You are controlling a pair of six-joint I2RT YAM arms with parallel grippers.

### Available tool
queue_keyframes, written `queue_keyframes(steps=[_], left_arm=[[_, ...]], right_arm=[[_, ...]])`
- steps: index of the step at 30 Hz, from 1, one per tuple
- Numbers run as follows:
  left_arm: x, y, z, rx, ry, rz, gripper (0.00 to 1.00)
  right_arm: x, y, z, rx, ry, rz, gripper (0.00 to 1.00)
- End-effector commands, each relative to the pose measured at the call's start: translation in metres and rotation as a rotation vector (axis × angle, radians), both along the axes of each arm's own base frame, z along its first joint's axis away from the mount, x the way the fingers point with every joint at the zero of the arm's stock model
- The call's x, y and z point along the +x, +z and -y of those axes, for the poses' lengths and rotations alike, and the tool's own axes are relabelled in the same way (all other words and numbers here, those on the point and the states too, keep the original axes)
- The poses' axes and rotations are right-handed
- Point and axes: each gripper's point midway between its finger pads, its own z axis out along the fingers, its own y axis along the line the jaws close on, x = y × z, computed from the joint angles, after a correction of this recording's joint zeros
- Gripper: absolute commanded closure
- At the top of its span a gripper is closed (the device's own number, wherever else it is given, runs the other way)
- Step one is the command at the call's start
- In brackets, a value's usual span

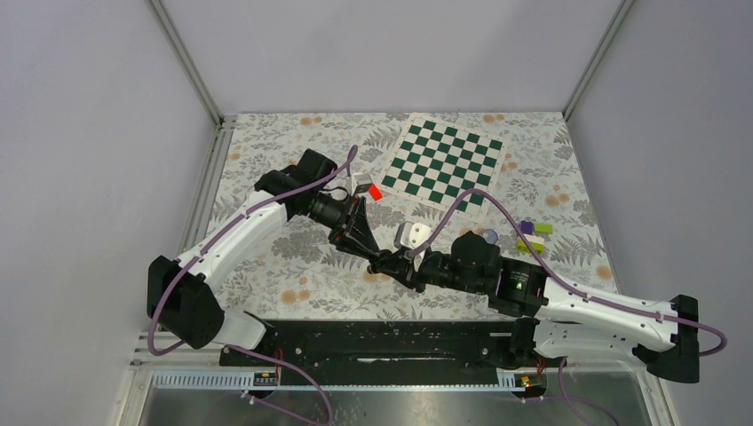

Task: Insert the wireless bluetooth earbuds into the charging case
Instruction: Place the earbud in the charging case.

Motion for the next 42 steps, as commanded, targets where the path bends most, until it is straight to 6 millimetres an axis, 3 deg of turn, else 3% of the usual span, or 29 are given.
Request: queue_keyframes(steps=[1,8,19,42], left_arm=[[-0.006,0.023,0.000,-0.071,-0.028,0.044,1.00],[-0.006,0.023,0.000,-0.070,-0.027,0.045,1.00],[-0.006,0.023,0.000,-0.068,-0.024,0.046,1.00],[-0.008,0.022,-0.001,-0.069,-0.028,0.044,1.00]], right_arm=[[-0.001,0.016,0.005,0.051,-0.012,0.010,1.00],[-0.007,0.026,0.016,0.091,-0.006,0.010,1.00],[-0.009,0.001,0.011,-0.001,0.008,-0.039,1.00],[-0.011,0.024,0.009,0.074,0.022,-0.013,1.00]])
